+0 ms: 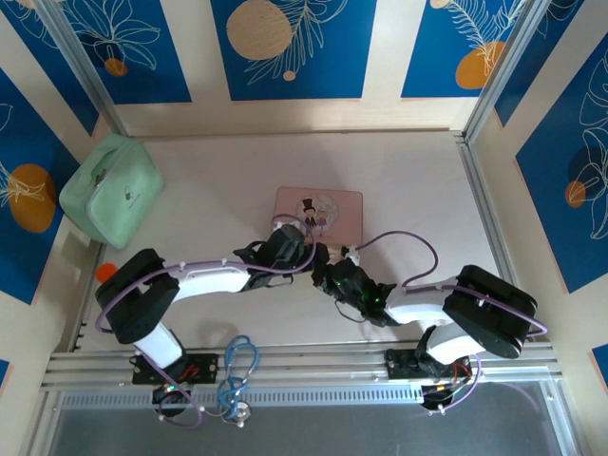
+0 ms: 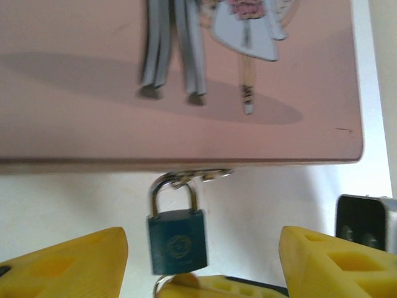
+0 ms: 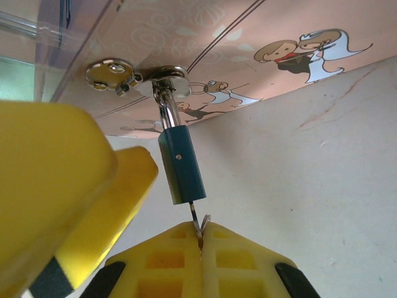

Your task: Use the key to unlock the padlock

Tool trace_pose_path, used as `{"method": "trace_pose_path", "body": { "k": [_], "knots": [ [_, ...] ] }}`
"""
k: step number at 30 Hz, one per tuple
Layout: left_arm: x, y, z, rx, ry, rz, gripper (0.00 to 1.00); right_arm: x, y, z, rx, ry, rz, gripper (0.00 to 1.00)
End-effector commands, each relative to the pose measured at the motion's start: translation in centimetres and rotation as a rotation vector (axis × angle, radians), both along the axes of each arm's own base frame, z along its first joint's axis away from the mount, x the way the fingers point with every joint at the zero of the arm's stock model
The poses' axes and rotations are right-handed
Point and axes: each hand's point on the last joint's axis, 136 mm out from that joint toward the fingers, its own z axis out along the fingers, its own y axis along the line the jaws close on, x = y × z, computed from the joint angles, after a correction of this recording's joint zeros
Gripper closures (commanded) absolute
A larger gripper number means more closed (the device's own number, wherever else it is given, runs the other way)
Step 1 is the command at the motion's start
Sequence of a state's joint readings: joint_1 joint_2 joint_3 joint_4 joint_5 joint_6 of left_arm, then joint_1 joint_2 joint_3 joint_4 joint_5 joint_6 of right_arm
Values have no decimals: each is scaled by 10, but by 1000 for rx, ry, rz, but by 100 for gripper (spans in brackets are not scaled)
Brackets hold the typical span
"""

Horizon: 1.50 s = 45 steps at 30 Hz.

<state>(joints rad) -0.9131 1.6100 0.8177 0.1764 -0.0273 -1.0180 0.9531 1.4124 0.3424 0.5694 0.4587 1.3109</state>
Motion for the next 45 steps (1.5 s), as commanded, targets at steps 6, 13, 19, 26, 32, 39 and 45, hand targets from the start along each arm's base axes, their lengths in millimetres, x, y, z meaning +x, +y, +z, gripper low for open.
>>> {"method": "trace_pose_path", "body": {
  "k": [6, 13, 19, 26, 32, 39, 45],
  "knots": [
    [2, -1, 5, -41, 16, 42, 42, 2, -2, -2, 16, 4, -14, 100],
    [2, -9, -11, -54, 56, 40, 42, 2, 1, -1, 17, 0, -4, 100],
    [5, -12, -11, -73, 62, 55, 50, 2, 1, -2, 14, 1, -1, 100],
    [5, -17, -13, -88, 80, 54, 52, 3, 1, 0, 21, -4, 0, 100],
    [2, -20, -22, -103, 110, 53, 55, 3, 2, 0, 20, -7, -1, 100],
    [3, -19, -15, -95, 99, 57, 77, 3, 1, -1, 19, -2, -5, 100],
    [6, -20, -12, -75, 100, 62, 88, 2, 4, 11, -15, -17, 12, 91]
  ]
}}
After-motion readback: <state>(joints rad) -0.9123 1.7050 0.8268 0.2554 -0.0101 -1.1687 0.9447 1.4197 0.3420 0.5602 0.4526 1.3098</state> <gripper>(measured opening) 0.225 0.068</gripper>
